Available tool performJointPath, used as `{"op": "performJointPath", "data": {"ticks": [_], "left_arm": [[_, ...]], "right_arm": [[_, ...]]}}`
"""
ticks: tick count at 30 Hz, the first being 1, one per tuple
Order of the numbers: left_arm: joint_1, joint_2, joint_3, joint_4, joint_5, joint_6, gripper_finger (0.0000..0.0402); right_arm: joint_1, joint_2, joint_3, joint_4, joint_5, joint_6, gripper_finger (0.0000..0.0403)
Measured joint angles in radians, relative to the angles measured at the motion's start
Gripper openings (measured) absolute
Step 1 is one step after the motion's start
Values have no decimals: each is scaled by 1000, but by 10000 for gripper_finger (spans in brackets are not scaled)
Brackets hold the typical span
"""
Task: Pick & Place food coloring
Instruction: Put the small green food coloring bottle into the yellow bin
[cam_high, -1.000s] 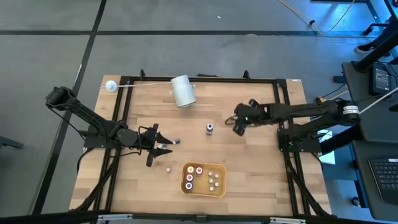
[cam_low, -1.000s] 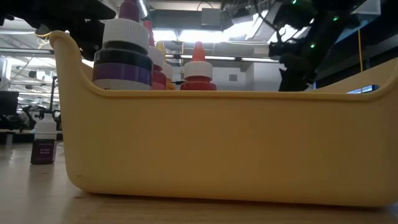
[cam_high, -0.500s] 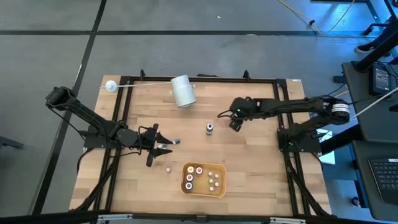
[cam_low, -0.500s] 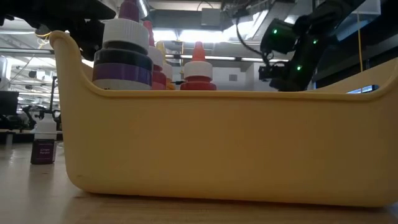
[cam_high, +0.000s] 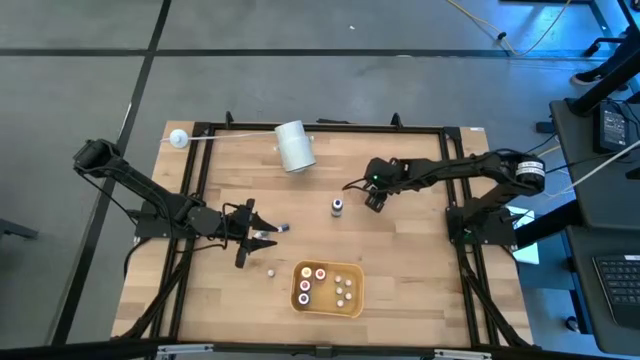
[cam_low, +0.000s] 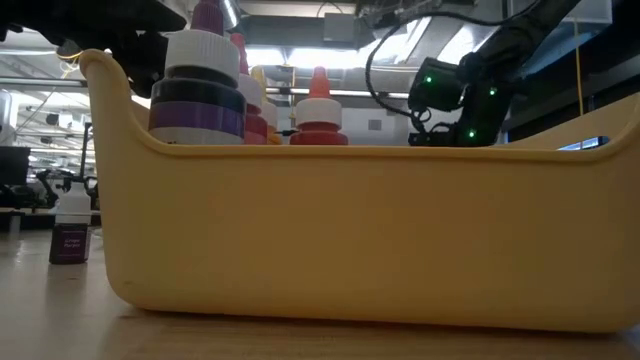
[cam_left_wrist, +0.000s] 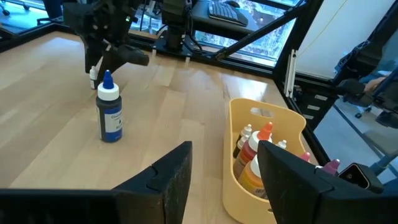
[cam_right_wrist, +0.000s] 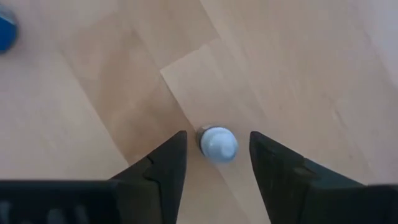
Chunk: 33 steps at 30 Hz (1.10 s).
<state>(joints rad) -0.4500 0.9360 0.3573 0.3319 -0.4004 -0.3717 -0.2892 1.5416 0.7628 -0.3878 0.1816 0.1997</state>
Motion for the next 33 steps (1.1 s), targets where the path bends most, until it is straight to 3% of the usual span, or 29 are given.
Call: {"op": "performJointPath", "data": {"ticks": [12, 19, 24, 33], "left_arm": [[0, 0, 0, -1, 0, 0, 176], [0, 0, 0, -1, 1, 0, 180], [0, 0, 0, 0, 2, 0, 177], [0, 0, 0, 0, 2, 0, 180]], "right_arm": [[-9, 20, 0, 9, 0, -54, 69], [31, 13, 22, -28, 1, -70, 68], [160, -37, 103, -136, 14, -13, 68], [531, -70, 272, -215, 90, 147, 68]]}}
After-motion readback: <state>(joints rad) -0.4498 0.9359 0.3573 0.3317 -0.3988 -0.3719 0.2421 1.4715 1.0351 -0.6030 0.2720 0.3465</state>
